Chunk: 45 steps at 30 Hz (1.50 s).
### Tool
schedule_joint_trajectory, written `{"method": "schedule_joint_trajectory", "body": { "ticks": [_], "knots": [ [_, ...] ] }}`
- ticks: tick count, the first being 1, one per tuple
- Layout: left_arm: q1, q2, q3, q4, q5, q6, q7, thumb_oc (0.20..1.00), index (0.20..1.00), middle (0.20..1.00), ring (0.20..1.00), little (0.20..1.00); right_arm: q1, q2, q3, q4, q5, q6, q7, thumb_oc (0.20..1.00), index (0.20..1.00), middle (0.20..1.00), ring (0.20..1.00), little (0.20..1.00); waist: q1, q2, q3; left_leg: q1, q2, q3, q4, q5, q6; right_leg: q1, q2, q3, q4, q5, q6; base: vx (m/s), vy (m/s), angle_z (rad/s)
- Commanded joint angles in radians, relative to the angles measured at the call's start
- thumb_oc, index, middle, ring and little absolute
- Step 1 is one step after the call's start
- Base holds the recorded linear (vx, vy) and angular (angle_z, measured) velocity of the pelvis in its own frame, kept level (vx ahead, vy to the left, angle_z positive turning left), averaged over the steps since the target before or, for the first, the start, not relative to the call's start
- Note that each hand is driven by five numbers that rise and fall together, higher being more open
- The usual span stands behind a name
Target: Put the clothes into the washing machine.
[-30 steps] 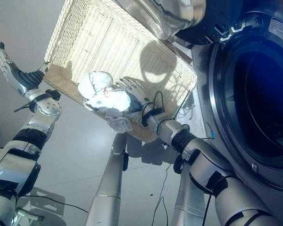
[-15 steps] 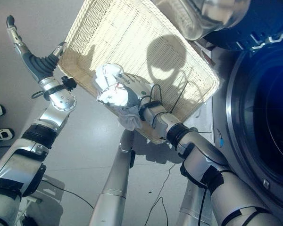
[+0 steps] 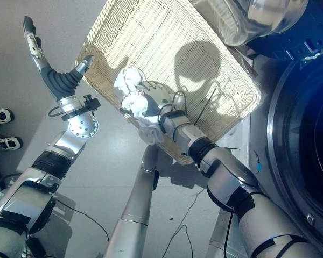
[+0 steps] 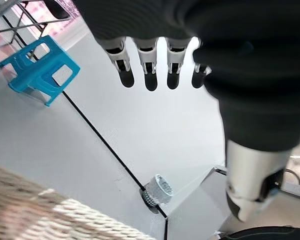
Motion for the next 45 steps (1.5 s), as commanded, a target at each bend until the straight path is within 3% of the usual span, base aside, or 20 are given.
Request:
{"method": "schedule_joint_trajectory", "body": {
  "ticks": [1,4,14,18,20,22,25,26,29,31,37,45],
  "knots": [
    [-0.035,-0.036,0.046,-0.032,0.019,-0.056,0.01,1.0,1.0,1.0,1.0,1.0,0.026,0.061,0.069,0.113,-0.054,0.059,0.084,0.2,0.2,0.2,0.2,0.2,0.022,0.087,-0.004,-0.057,-0.138,0.049,0.088,-0.03,0.147,0.045,0.02,-0.033,-0.301,0.277,0.093,0.0,0.0,0.0],
    [-0.025,-0.036,0.042,-0.047,0.023,-0.069,0.014,1.0,1.0,1.0,1.0,1.0,0.026,0.041,0.079,0.151,-0.076,0.088,0.085,0.2,0.2,0.2,0.2,0.2,0.026,0.09,-0.004,-0.057,-0.138,0.044,0.086,-0.03,0.147,0.045,0.016,-0.037,-0.302,0.281,0.097,0.01,-0.023,0.05],
    [-0.027,-0.042,0.031,-0.065,0.021,-0.062,0.018,1.0,1.0,1.0,1.0,1.0,0.026,0.013,0.092,0.18,-0.077,0.077,0.106,0.2,0.2,0.2,0.2,0.2,0.021,0.091,-0.004,-0.056,-0.134,0.042,0.082,-0.031,0.146,0.045,0.015,-0.044,-0.311,0.29,0.101,0.0,-0.013,0.04],
    [-0.021,-0.044,0.03,-0.067,0.011,-0.063,0.01,1.0,1.0,1.0,1.0,1.0,0.04,0.013,0.083,0.175,0.044,0.069,0.128,0.2,0.2,0.2,0.2,0.2,0.02,0.094,-0.004,-0.053,-0.132,0.042,0.08,-0.031,0.147,0.046,0.016,-0.043,-0.307,0.288,0.099,0.0,0.0,0.0],
    [-0.019,-0.041,0.033,-0.069,-0.008,-0.056,-0.002,1.0,1.0,1.0,1.0,1.0,0.063,0.02,0.034,0.163,0.254,0.052,0.13,0.2,0.2,0.2,0.2,0.2,0.016,0.095,-0.004,-0.053,-0.129,0.045,0.077,-0.028,0.149,0.043,0.02,-0.04,-0.305,0.286,0.096,0.0,0.019,0.0],
    [-0.02,-0.031,0.044,-0.048,-0.042,-0.068,-0.032,1.0,1.0,1.0,1.0,1.0,0.092,0.043,-0.074,0.16,0.551,-0.038,0.135,0.2,0.2,0.2,0.2,0.2,0.01,0.098,-0.004,-0.047,-0.126,0.051,0.077,-0.028,0.147,0.043,0.026,-0.033,-0.304,0.283,0.089,-0.01,0.059,0.0],
    [-0.018,-0.007,0.061,-0.014,-0.074,-0.068,-0.081,1.0,1.0,1.0,1.0,1.0,0.15,0.033,-0.185,0.13,0.954,-0.147,0.283,0.2,0.2,0.2,0.2,0.2,-0.007,0.092,-0.004,-0.034,-0.115,0.061,0.079,-0.032,0.144,0.05,0.033,-0.021,-0.3,0.277,0.086,-0.01,0.063,-0.01],
    [-0.019,-0.005,0.061,-0.012,-0.076,-0.068,-0.083,1.0,1.0,1.0,1.0,1.0,0.154,0.033,-0.195,0.129,0.974,-0.153,0.287,0.2,0.2,0.2,0.2,0.2,-0.008,0.091,-0.004,-0.033,-0.115,0.062,0.079,-0.032,0.144,0.051,0.034,-0.019,-0.3,0.277,0.086,-0.01,0.054,0.0],
    [-0.011,0.016,0.073,0.011,-0.088,-0.051,-0.097,1.0,1.0,1.0,1.0,1.0,0.233,0.002,-0.273,0.029,1.375,-0.156,0.527,0.2,0.2,0.2,0.2,0.2,-0.038,0.066,-0.004,-0.031,-0.101,0.075,0.083,-0.032,0.138,0.054,0.043,-0.011,-0.309,0.281,0.087,-0.01,0.047,-0.01],
    [0.007,0.022,0.081,0.016,-0.088,-0.041,-0.09,1.0,1.0,1.0,1.0,1.0,0.289,-0.03,-0.292,-0.076,1.586,-0.112,0.648,0.2,0.2,0.2,0.2,0.2,-0.059,0.046,-0.004,-0.029,-0.092,0.087,0.078,-0.029,0.135,0.056,0.049,-0.006,-0.32,0.284,0.088,-0.02,0.031,-0.1],
    [0.079,0.021,0.103,0.001,-0.058,-0.014,-0.087,1.0,1.0,1.0,1.0,1.0,0.407,-0.101,-0.329,-0.312,1.873,-0.064,0.789,0.2,0.2,0.2,0.2,0.2,-0.109,0.011,-0.004,-0.021,-0.077,0.11,0.07,-0.03,0.131,0.054,0.067,0.01,-0.329,0.289,0.088,-0.01,-0.011,-0.19],
    [0.103,0.024,0.082,0.034,0.024,0.043,-0.119,1.0,1.0,1.0,1.0,1.0,0.478,-0.18,-0.399,-0.408,2.107,-0.092,0.944,0.2,0.2,0.2,0.2,0.2,-0.163,-0.004,-0.004,0.01,-0.069,0.142,0.075,-0.047,0.131,0.074,0.08,0.037,-0.341,0.292,0.088,-0.02,-0.013,-0.09]
  ]
}}
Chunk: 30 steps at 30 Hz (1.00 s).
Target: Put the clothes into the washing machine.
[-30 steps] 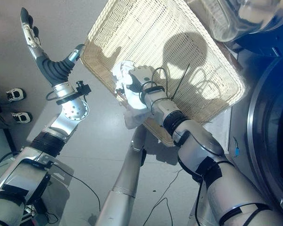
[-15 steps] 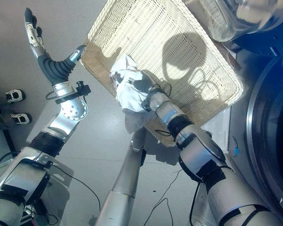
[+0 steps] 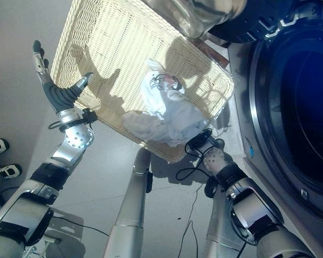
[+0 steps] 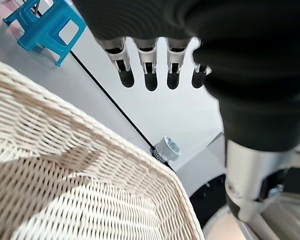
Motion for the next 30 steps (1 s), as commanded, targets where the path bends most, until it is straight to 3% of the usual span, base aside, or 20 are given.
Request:
{"method": "schedule_joint_trajectory", "body": {
  "ticks": [1,10,16,23,25,27,30],
  "knots": [
    [-0.026,0.014,0.03,0.016,0.079,0.015,-0.012,1.0,1.0,1.0,1.0,1.0,0.025,-0.015,-0.042,-0.129,0.131,-0.023,0.115,0.2,0.2,0.2,0.2,0.2,-0.011,-0.025,0.003,0.01,-0.088,0.086,0.052,-0.04,0.11,0.063,0.045,-0.004,-0.261,0.232,0.074,0.0,0.0,0.0],
    [-0.034,0.039,-0.014,0.073,0.064,0.038,-0.051,1.0,1.0,1.0,1.0,1.0,0.064,-0.165,-0.181,-0.037,0.427,-0.044,0.253,0.2,0.2,0.2,0.2,0.2,-0.061,-0.033,0.003,0.025,-0.078,0.116,0.068,-0.059,0.108,0.069,0.054,0.027,-0.262,0.237,0.077,-0.01,-0.022,-0.04],
    [-0.049,0.049,-0.025,0.101,0.045,0.043,-0.054,1.0,1.0,1.0,1.0,1.0,0.062,-0.196,-0.312,0.116,0.452,-0.073,0.134,0.2,0.2,0.2,0.2,0.2,-0.079,-0.033,0.003,0.03,-0.073,0.125,0.071,-0.072,0.104,0.071,0.062,0.041,-0.267,0.238,0.077,0.0,-0.032,-0.02],
    [-0.052,0.047,-0.035,0.105,0.047,0.044,-0.05,1.0,1.0,1.0,1.0,1.0,0.037,-0.233,-0.409,0.268,0.452,-0.181,-0.164,0.2,0.2,0.2,0.2,0.2,-0.081,-0.023,0.003,0.032,-0.069,0.132,0.074,-0.081,0.101,0.075,0.066,0.047,-0.272,0.234,0.075,0.0,-0.015,-0.04],
    [-0.048,0.046,-0.041,0.108,0.056,0.041,-0.045,1.0,1.0,1.0,1.0,1.0,0.01,-0.267,-0.438,0.334,0.452,-0.248,-0.346,0.2,0.2,0.2,0.2,0.2,-0.079,-0.021,0.003,0.032,-0.067,0.133,0.08,-0.085,0.099,0.076,0.067,0.048,-0.27,0.233,0.073,0.01,-0.017,-0.01],
    [-0.04,0.048,-0.055,0.107,0.055,0.042,-0.035,1.0,1.0,1.0,1.0,1.0,-0.038,-0.328,-0.476,0.399,0.392,-0.356,-0.564,0.2,0.2,0.2,0.2,0.2,-0.076,-0.016,0.003,0.037,-0.064,0.13,0.092,-0.098,0.098,0.085,0.067,0.048,-0.262,0.224,0.073,0.02,-0.052,-0.01],
    [-0.034,0.08,-0.08,0.081,0.043,0.047,-0.031,1.0,1.0,1.0,1.0,1.0,-0.12,-0.446,-0.487,0.494,0.29,-0.424,-0.907,0.2,0.2,0.2,0.2,0.2,-0.069,-0.024,0.003,0.025,-0.065,0.118,0.107,-0.102,0.1,0.085,0.068,0.044,-0.266,0.235,0.071,0.02,-0.111,0.0]
  ]
}}
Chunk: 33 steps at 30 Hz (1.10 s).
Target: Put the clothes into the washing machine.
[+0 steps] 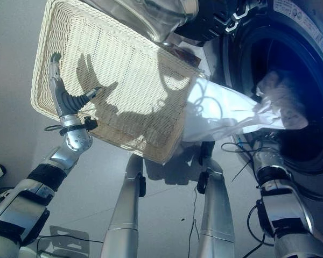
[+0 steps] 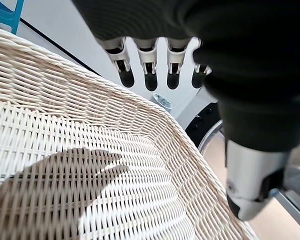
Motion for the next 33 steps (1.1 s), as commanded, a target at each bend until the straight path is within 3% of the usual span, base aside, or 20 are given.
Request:
{"method": "schedule_joint_trajectory", "body": {
  "ticks": [1,2,3,4,5,6,11,14,17,19,23,27,29,30,33],
  "knots": [
    [-0.025,0.047,0.004,-0.048,-0.006,-0.007,0.033,1.0,1.0,1.0,1.0,1.0,-0.055,-0.256,-0.048,0.058,-0.116,-0.259,-0.353,0.2,0.2,0.2,0.2,0.2,0.016,-0.022,-0.002,-0.017,-0.079,0.06,0.119,-0.102,0.092,0.076,0.051,-0.01,-0.26,0.216,0.066,0.0,-0.112,0.01],
    [-0.022,0.054,0.0,-0.057,-0.009,-0.004,0.036,1.0,1.0,1.0,1.0,1.0,-0.07,-0.27,-0.041,0.046,-0.134,-0.285,-0.376,0.291,0.291,0.291,0.291,0.291,0.016,-0.024,-0.002,-0.017,-0.079,0.058,0.119,-0.103,0.092,0.076,0.051,-0.011,-0.263,0.218,0.067,0.0,-0.088,0.02],
    [-0.013,0.068,-0.002,-0.069,-0.009,-0.003,0.036,1.0,1.0,1.0,1.0,1.0,-0.093,-0.302,-0.032,0.017,-0.16,-0.353,-0.41,0.47,0.47,0.47,0.47,0.47,0.015,-0.032,-0.002,-0.017,-0.078,0.053,0.117,-0.106,0.093,0.078,0.051,-0.013,-0.267,0.219,0.066,0.01,-0.059,0.0],
    [-0.001,0.084,0.001,-0.081,-0.006,-0.003,0.034,1.0,1.0,1.0,1.0,1.0,-0.109,-0.328,-0.024,-0.017,-0.181,-0.422,-0.433,0.492,0.492,0.492,0.492,0.492,0.013,-0.037,-0.002,-0.016,-0.078,0.05,0.115,-0.108,0.094,0.08,0.054,-0.014,-0.272,0.22,0.066,0.01,-0.059,-0.02],
    [0.03,0.109,0.009,-0.108,0.005,-0.004,0.04,1.0,1.0,1.0,1.0,1.0,-0.109,-0.365,-0.027,-0.079,-0.221,-0.562,-0.438,0.605,0.605,0.605,0.605,0.605,0.006,-0.047,-0.002,-0.014,-0.073,0.05,0.106,-0.109,0.095,0.086,0.057,-0.014,-0.278,0.221,0.065,0.0,-0.024,-0.03],
    [0.048,0.12,0.014,-0.117,0.004,-0.008,0.046,1.0,1.0,1.0,1.0,1.0,-0.093,-0.371,-0.044,-0.124,-0.271,-0.592,-0.443,1.0,1.0,1.0,1.0,1.0,0.0,-0.05,-0.002,-0.012,-0.072,0.05,0.105,-0.108,0.094,0.088,0.06,-0.013,-0.28,0.222,0.064,0.0,0.001,-0.03],
    [0.068,0.137,0.046,-0.128,-0.02,-0.01,0.027,1.0,1.0,1.0,1.0,1.0,-0.038,-0.376,-0.094,-0.237,-0.427,-0.616,-0.465,1.0,1.0,1.0,1.0,1.0,-0.011,-0.062,-0.002,0.001,-0.075,0.056,0.101,-0.111,0.099,0.098,0.069,-0.003,-0.282,0.214,0.061,0.0,0.029,-0.02],
    [0.032,0.141,0.049,-0.089,-0.045,-0.019,-0.022,1.0,1.0,1.0,1.0,1.0,-0.025,-0.371,-0.104,-0.164,-0.428,-0.423,-0.385,1.0,1.0,1.0,1.0,1.0,-0.008,-0.067,-0.002,0.005,-0.085,0.048,0.114,-0.117,0.102,0.101,0.07,0.001,-0.271,0.21,0.059,0.01,0.003,0.0],
    [-0.001,0.138,0.035,-0.076,-0.041,-0.028,-0.046,1.0,1.0,1.0,1.0,1.0,-0.073,-0.387,-0.03,-0.006,-0.443,-0.279,-0.381,1.0,1.0,1.0,1.0,1.0,0.009,-0.066,-0.002,-0.002,-0.094,0.041,0.119,-0.119,0.107,0.098,0.063,-0.009,-0.278,0.212,0.057,0.01,-0.038,0.01],
    [-0.012,0.135,0.022,-0.074,-0.036,-0.027,-0.046,1.0,1.0,1.0,1.0,1.0,-0.1,-0.392,0.003,0.044,-0.421,-0.238,-0.362,1.0,1.0,1.0,1.0,1.0,0.014,-0.063,-0.002,-0.006,-0.097,0.038,0.123,-0.12,0.109,0.097,0.06,-0.014,-0.281,0.217,0.058,0.02,-0.053,0.01],
    [-0.035,0.134,0.006,-0.074,-0.034,-0.017,-0.049,1.0,1.0,1.0,1.0,1.0,-0.134,-0.39,0.048,0.089,-0.501,-0.197,-0.432,1.0,1.0,1.0,1.0,1.0,0.019,-0.06,-0.002,-0.013,-0.102,0.037,0.131,-0.125,0.114,0.091,0.057,-0.021,-0.276,0.216,0.057,0.0,-0.009,0.0],
    [-0.054,0.128,-0.005,-0.072,-0.036,-0.009,-0.053,1.0,1.0,1.0,1.0,1.0,-0.168,-0.385,0.113,0.096,-0.782,-0.084,-0.599,1.0,1.0,1.0,1.0,1.0,0.022,-0.057,-0.002,-0.013,-0.104,0.04,0.132,-0.124,0.118,0.091,0.054,-0.023,-0.275,0.217,0.061,0.0,0.0,0.0],
    [-0.059,0.132,-0.012,-0.07,-0.04,-0.012,-0.054,1.0,1.0,1.0,1.0,1.0,-0.188,-0.39,0.145,0.097,-0.802,-0.041,-0.626,1.0,1.0,1.0,1.0,1.0,0.024,-0.057,-0.002,-0.014,-0.107,0.037,0.134,-0.125,0.12,0.091,0.056,-0.023,-0.277,0.219,0.06,0.0,0.0,0.0],
    [-0.06,0.132,-0.015,-0.069,-0.032,-0.015,-0.051,1.0,1.0,1.0,1.0,1.0,-0.201,-0.395,0.171,0.118,-0.884,0.025,-0.658,1.0,1.0,1.0,1.0,1.0,0.025,-0.058,-0.002,-0.019,-0.105,0.037,0.136,-0.125,0.121,0.09,0.055,-0.026,-0.275,0.218,0.061,0.0,0.0,0.0],
    [-0.065,0.137,-0.02,-0.064,-0.035,-0.021,-0.054,1.0,1.0,1.0,1.0,1.0,-0.217,-0.404,0.212,0.134,-1.032,0.106,-0.707,1.0,1.0,1.0,1.0,1.0,0.028,-0.057,-0.002,-0.019,-0.107,0.033,0.136,-0.126,0.124,0.09,0.056,-0.028,-0.275,0.219,0.061,-0.01,-0.012,0.0]
  ]
}}
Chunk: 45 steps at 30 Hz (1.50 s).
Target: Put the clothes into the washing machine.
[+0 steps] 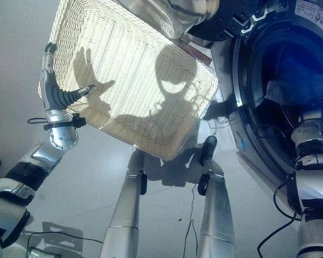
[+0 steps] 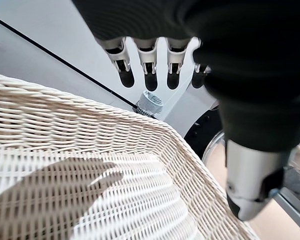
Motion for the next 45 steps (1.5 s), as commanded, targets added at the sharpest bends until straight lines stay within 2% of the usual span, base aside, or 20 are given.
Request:
{"method": "schedule_joint_trajectory", "body": {
  "ticks": [1,2,4,9,18,22,26,34,36,42,45],
  "knots": [
    [-0.047,-0.005,0.019,0.019,-0.02,-0.025,0.008,1.0,1.0,1.0,1.0,1.0,-0.048,-0.169,0.088,-0.006,-0.229,0.098,-0.09,1.0,1.0,1.0,1.0,1.0,0.006,-0.028,-0.019,-0.015,-0.092,0.044,0.126,-0.132,0.105,0.059,0.057,-0.035,-0.226,0.182,0.039,0.0,0.0,0.0],
    [-0.058,-0.003,0.015,0.023,-0.028,-0.024,0.002,1.0,1.0,1.0,1.0,1.0,-0.068,-0.167,0.118,-0.001,-0.32,0.134,-0.117,1.0,1.0,1.0,1.0,1.0,0.007,-0.026,-0.019,-0.016,-0.092,0.045,0.126,-0.132,0.107,0.057,0.058,-0.036,-0.224,0.18,0.039,0.0,0.0,0.0],
    [-0.064,-0.008,0.016,0.026,-0.028,-0.021,-0.001,1.0,1.0,1.0,1.0,1.0,-0.085,-0.163,0.152,-0.004,-0.432,0.155,-0.157,1.0,1.0,1.0,1.0,1.0,0.007,-0.024,-0.019,-0.018,-0.092,0.046,0.125,-0.135,0.109,0.055,0.058,-0.038,-0.222,0.177,0.039,0.0,0.0,0.0],
    [-0.062,-0.015,0.023,0.03,-0.042,-0.035,-0.011,1.0,1.0,1.0,1.0,1.0,-0.083,-0.126,0.194,-0.071,-0.635,0.156,-0.243,1.0,1.0,1.0,1.0,1.0,0.003,-0.017,-0.019,-0.013,-0.094,0.052,0.122,-0.14,0.114,0.057,0.062,-0.033,-0.225,0.172,0.04,-0.01,0.002,0.01],
    [0.017,-0.051,0.077,0.012,-0.037,-0.053,-0.022,1.0,1.0,1.0,1.0,1.0,0.125,-0.04,0.165,-0.312,-0.858,0.168,-0.254,1.0,1.0,1.0,1.0,1.0,-0.019,-0.014,-0.019,0.013,-0.093,0.074,0.113,-0.147,0.117,0.072,0.068,-0.019,-0.23,0.161,0.039,-0.02,0.029,0.0],
    [0.07,-0.076,0.11,-0.013,-0.019,-0.044,-0.022,1.0,1.0,1.0,1.0,1.0,0.256,0.007,0.146,-0.504,-0.99,0.2,-0.244,1.0,1.0,1.0,1.0,1.0,-0.037,-0.017,-0.019,0.03,-0.091,0.089,0.118,-0.153,0.117,0.082,0.07,-0.01,-0.221,0.154,0.039,-0.04,0.044,-0.02],
    [0.107,-0.097,0.139,-0.018,-0.005,-0.046,-0.022,1.0,1.0,1.0,1.0,1.0,0.362,0.043,0.133,-0.595,-1.089,0.179,-0.212,1.0,1.0,1.0,1.0,1.0,-0.051,-0.022,-0.019,0.047,-0.087,0.105,0.123,-0.161,0.118,0.094,0.072,-0.001,-0.217,0.146,0.038,-0.03,0.05,-0.04],
    [0.172,-0.146,0.177,0.016,-0.022,-0.056,-0.061,1.0,1.0,1.0,1.0,1.0,0.508,0.108,0.16,-0.743,-1.358,0.126,-0.219,1.0,1.0,1.0,1.0,1.0,-0.074,-0.026,-0.019,0.125,-0.078,0.136,0.12,-0.17,0.12,0.158,0.081,0.019,-0.21,0.126,0.033,-0.03,0.06,-0.05],
    [0.201,-0.168,0.182,0.03,-0.031,-0.044,-0.08,1.0,1.0,1.0,1.0,1.0,0.551,0.137,0.177,-0.779,-1.391,0.126,-0.203,1.0,1.0,1.0,1.0,1.0,-0.078,-0.033,-0.019,0.169,-0.075,0.144,0.113,-0.173,0.12,0.2,0.08,0.019,-0.216,0.122,0.033,-0.06,0.044,-0.05],
    [0.307,-0.217,0.198,0.097,-0.057,-0.061,-0.147,1.0,1.0,1.0,1.0,1.0,0.666,0.201,0.216,-0.78,-1.43,0.069,-0.182,1.0,1.0,1.0,1.0,1.0,-0.081,-0.045,-0.019,0.295,-0.071,0.158,0.087,-0.179,0.116,0.328,0.071,0.012,-0.244,0.114,0.031,-0.04,0.017,-0.05],
    [0.39,-0.25,0.208,0.141,-0.072,-0.061,-0.214,1.0,1.0,1.0,1.0,1.0,0.737,0.242,0.235,-0.77,-1.443,0.049,-0.128,1.0,1.0,1.0,1.0,1.0,-0.076,-0.051,-0.019,0.409,-0.068,0.154,0.056,-0.182,0.112,0.441,0.062,0.008,-0.269,0.106,0.034,0.0,0.0,0.0]
  ]
}}
